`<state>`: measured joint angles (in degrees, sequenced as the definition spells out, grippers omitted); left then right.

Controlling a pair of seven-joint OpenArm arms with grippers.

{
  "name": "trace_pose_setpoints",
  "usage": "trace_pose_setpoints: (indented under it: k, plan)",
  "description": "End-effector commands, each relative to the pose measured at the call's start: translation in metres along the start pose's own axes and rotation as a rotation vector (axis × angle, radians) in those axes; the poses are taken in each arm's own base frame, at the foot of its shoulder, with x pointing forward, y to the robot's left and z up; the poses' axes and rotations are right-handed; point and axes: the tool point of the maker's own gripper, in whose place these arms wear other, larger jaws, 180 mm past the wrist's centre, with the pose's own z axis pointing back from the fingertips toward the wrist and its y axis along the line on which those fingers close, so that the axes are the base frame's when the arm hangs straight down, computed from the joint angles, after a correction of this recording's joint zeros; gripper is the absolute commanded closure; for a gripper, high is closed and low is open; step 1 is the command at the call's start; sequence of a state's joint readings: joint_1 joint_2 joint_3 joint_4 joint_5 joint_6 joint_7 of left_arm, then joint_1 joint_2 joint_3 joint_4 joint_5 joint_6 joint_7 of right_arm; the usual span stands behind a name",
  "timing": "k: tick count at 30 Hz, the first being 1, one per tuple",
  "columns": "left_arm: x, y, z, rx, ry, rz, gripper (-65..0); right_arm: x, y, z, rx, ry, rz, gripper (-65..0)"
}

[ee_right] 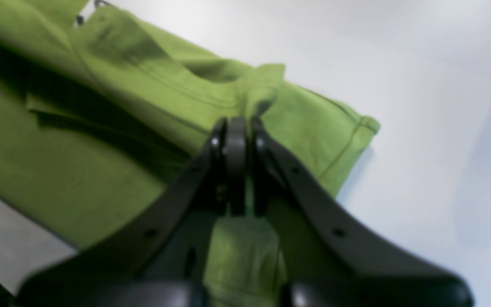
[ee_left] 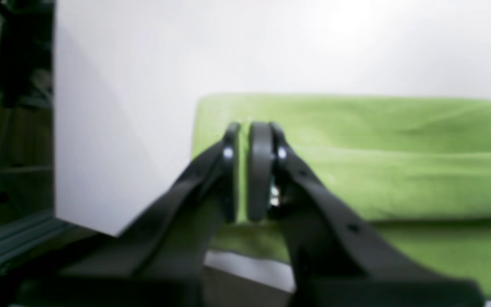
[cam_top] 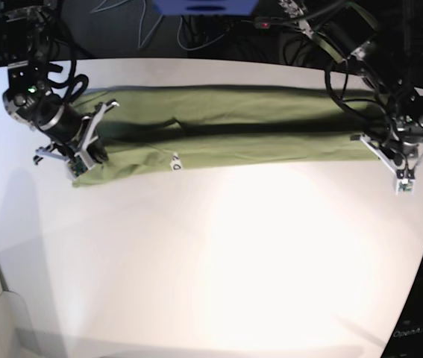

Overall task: Fold the T-shirt properly
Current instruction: 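Hold both strip ends and pull them apart to straighten the green strip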

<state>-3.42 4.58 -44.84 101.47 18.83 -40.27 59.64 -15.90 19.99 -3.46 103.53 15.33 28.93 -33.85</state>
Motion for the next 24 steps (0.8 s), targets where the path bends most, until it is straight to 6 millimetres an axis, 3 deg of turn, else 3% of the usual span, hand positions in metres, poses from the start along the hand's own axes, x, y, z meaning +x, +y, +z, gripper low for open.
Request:
trace_pose_setpoints:
  k: [1, 12, 24]
  plan:
    - [0.016, 0.010, 0.006, 0.021, -0.054, 0.000, -2.3, 0.015, -0.008, 0.003, -0.021, -0.045, 0.016, -0.6]
    - [0.006, 0.005, 0.006, -0.010, -0.143, -0.009, -2.3, 0.015, -0.009, 0.004, -0.024, -0.046, 0.014, -0.6]
    - [-0.015, 0.003, 0.004, -0.018, -0.105, -0.021, -2.5, 0.022, -0.013, 0.002, -0.032, -0.060, 0.019, -0.6]
